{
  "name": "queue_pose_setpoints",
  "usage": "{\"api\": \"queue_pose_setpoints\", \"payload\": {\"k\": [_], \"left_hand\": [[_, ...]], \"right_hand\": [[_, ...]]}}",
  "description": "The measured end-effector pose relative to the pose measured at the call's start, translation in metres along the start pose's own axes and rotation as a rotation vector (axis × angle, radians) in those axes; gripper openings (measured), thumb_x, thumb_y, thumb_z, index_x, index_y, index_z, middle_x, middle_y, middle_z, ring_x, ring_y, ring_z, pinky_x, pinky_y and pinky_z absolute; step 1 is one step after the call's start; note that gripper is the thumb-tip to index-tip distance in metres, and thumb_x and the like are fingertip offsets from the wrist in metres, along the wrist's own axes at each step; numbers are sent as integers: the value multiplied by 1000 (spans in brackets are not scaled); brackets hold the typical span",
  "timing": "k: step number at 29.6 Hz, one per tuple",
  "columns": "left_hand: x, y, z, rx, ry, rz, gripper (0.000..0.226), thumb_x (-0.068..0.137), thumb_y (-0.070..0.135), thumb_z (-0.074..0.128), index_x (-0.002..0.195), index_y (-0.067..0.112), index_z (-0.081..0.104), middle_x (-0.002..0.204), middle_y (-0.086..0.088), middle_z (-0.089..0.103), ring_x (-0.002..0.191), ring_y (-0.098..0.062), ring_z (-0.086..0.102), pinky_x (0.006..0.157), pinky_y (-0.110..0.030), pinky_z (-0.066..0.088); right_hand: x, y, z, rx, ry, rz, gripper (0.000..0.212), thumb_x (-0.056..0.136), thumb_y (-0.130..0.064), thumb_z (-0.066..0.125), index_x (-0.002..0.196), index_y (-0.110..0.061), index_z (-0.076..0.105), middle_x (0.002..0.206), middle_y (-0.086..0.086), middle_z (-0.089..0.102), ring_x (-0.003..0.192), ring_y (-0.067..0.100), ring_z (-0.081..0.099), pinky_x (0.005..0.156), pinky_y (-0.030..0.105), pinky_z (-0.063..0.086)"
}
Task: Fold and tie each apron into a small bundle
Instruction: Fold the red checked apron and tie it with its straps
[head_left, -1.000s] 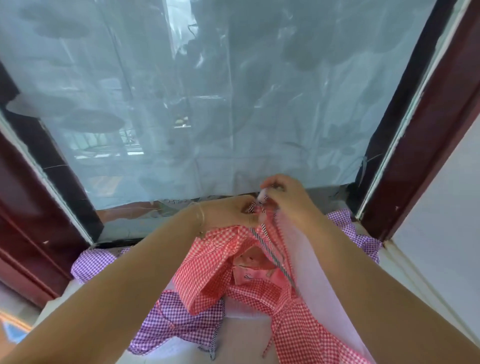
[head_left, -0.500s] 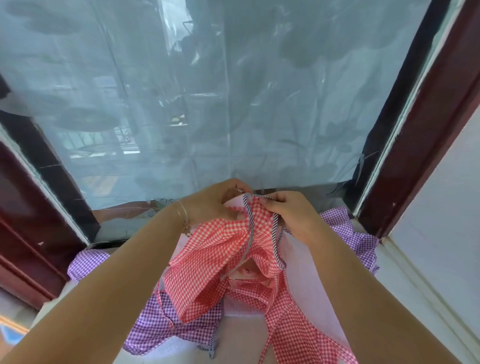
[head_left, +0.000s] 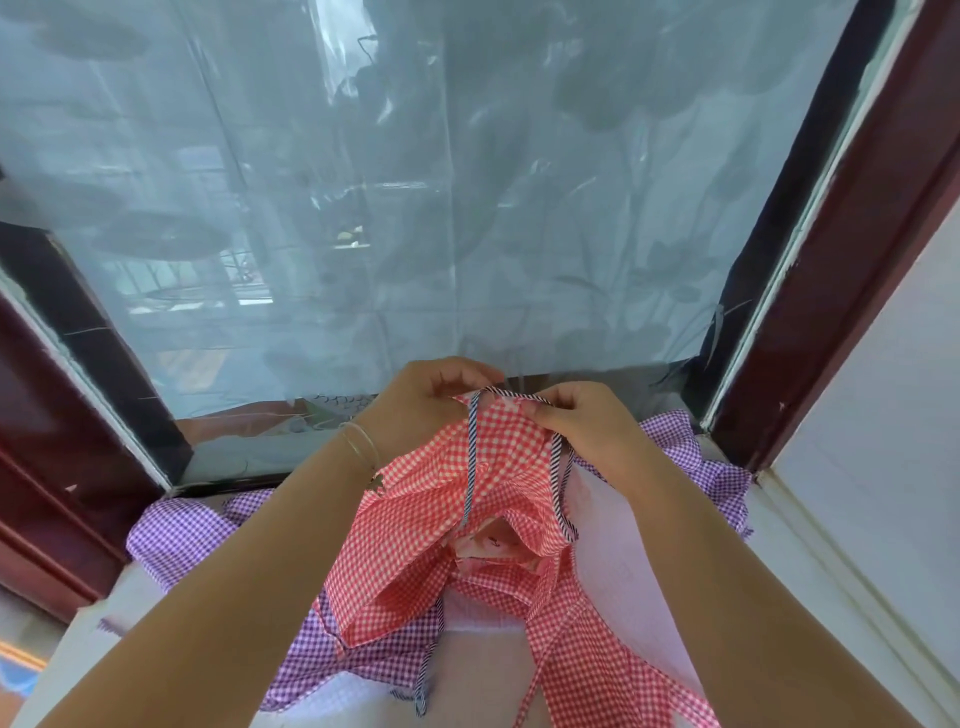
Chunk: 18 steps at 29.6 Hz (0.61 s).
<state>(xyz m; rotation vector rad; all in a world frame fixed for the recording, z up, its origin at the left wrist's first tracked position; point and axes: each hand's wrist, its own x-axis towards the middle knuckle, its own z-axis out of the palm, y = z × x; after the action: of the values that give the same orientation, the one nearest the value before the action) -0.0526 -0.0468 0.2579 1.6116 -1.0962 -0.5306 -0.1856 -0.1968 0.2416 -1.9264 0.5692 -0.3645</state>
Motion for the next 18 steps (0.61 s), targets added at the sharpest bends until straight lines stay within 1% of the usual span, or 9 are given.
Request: {"api": "queue_pose_setpoints", "payload": {"k": [2, 3, 5, 6, 9, 11, 14, 16, 18], "left_hand": [[-2, -3, 0, -66, -43, -69, 9, 89, 7, 63, 89, 9, 72, 87, -2, 73, 80, -12, 68, 73, -22, 53], [-2, -5, 2, -95, -49, -80, 11, 91, 6, 61, 89, 9, 71, 83, -3, 72, 76, -13, 66, 72, -24, 53], [-3, -8, 6, -109, -65, -70, 11, 94, 3, 55, 91, 5, 65, 77, -1, 68, 73, -11, 62, 70, -23, 50], [-4, -7, 10, -118, -76, -65, 10, 95, 1, 53, 90, 4, 61, 73, 2, 66, 68, -8, 59, 67, -20, 49], [-3, -1, 21, -108, -67, -53, 15, 97, 1, 48, 84, 7, 53, 66, 4, 58, 59, -3, 52, 59, -17, 44], [-2, 2, 24, -6, -46, 4, 17, 97, 7, 52, 82, 12, 57, 69, 0, 60, 63, -6, 54, 63, -21, 45], [-2, 5, 26, -31, 2, 75, 11, 88, 2, 63, 81, 11, 64, 79, -9, 68, 75, -13, 63, 72, -28, 52], [-2, 7, 27, -113, 37, 80, 15, 83, -4, 67, 79, 10, 63, 75, -2, 68, 73, -12, 63, 71, -25, 53], [0, 9, 27, -129, 60, 77, 18, 82, -4, 68, 76, 12, 62, 72, 5, 67, 71, -12, 62, 69, -26, 53]], "right_hand": [[-2, 1, -5, -104, -22, -36, 24, 84, -37, 70, 100, -20, 70, 94, -8, 69, 84, 6, 64, 78, 20, 50], [-4, 0, -7, -126, -47, -43, 35, 80, -49, 68, 102, -22, 67, 97, -9, 67, 88, 5, 63, 80, 20, 50], [-6, -3, -12, -75, -63, -48, 60, 74, -65, 55, 105, -14, 65, 100, -6, 67, 94, 8, 64, 88, 29, 52], [-7, -5, -13, -2, -64, -47, 61, 78, -62, 52, 103, -8, 65, 99, -1, 67, 93, 10, 65, 90, 33, 53], [-9, -8, -11, 97, -3, -105, 5, 90, -18, 66, 86, -18, 63, 89, 9, 68, 87, 24, 68, 88, 40, 55], [-9, -8, -9, 24, -6, -152, 19, 85, -5, 68, 82, -21, 58, 90, 13, 67, 87, 31, 66, 86, 44, 53], [-15, -15, -9, 92, -62, -205, 26, 84, 5, 65, 92, -16, 54, 87, 2, 62, 77, 7, 62, 75, 24, 51], [-17, -19, -10, 140, -66, -222, 32, 84, 9, 63, 103, -13, 52, 90, -1, 62, 75, -4, 61, 74, 14, 49], [-20, -21, -11, 169, -65, -231, 36, 84, 11, 63, 110, -10, 50, 90, 0, 64, 73, -8, 61, 72, 10, 49]]}}
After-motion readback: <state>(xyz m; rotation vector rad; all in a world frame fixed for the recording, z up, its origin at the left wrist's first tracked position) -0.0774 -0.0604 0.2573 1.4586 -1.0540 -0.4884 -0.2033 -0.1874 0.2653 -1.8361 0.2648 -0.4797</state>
